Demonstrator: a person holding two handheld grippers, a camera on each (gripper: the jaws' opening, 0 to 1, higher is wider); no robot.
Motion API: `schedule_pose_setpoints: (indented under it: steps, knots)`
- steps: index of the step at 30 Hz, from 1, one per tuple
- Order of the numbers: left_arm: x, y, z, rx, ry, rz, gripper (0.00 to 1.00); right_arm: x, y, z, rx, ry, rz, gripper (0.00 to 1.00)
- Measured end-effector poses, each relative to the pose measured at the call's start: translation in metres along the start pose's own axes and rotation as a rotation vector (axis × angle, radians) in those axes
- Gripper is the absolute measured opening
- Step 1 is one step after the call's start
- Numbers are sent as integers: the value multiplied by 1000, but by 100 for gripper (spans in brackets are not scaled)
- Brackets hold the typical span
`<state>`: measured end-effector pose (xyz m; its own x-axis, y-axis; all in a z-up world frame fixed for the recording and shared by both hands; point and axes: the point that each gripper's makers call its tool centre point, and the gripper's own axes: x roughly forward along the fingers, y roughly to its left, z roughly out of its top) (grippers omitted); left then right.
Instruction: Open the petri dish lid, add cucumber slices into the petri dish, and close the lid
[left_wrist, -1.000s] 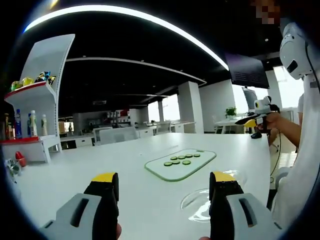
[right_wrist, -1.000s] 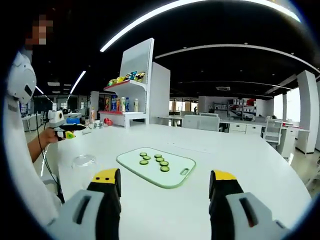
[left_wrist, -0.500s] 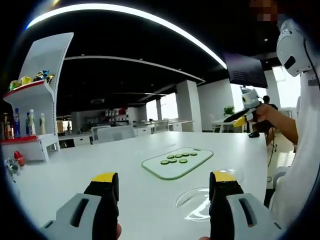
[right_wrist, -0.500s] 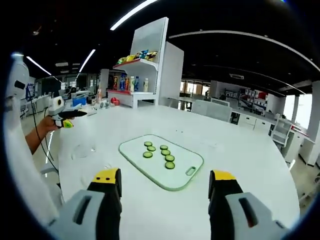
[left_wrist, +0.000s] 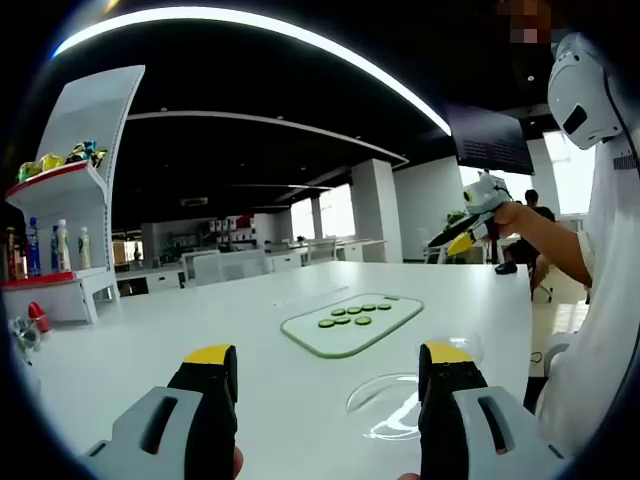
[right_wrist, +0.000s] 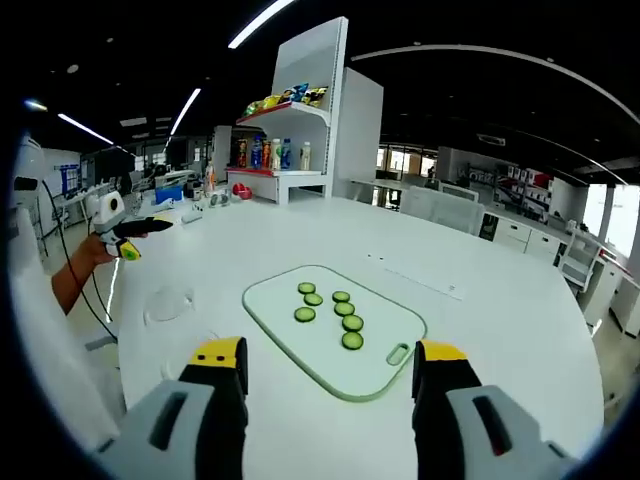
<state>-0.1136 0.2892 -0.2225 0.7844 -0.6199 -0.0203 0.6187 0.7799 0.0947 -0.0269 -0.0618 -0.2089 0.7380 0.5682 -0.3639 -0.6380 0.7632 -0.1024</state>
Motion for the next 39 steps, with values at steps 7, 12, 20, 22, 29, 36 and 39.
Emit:
schedule_pose_setpoints:
  steps: [7, 12, 20, 22, 29, 36, 39]
  knots:
    - [-5, -2, -1, 10, 12, -12, 74, 17, 10, 5, -28, 34, 36, 63]
    - [-5, -5, -2, 14, 23, -21, 74, 27, 13, 8, -47, 54, 44, 62]
    - [-7, -6, -1, 2, 14, -20, 74, 45, 26, 13, -73, 81, 89, 59]
    - [-7, -5, 0, 1, 13, -17, 74, 50, 29, 13, -86, 90, 96, 59]
    - [-9, -4, 2, 0, 5, -10, 74, 64, 40, 14, -108, 119, 125, 59]
    - [-11, -5, 3, 3, 5, -11, 74, 81, 47, 14, -128, 149, 148, 58]
    - [-11, -6, 1, 4, 10, -16, 74, 87, 46, 13, -131, 163, 158, 57]
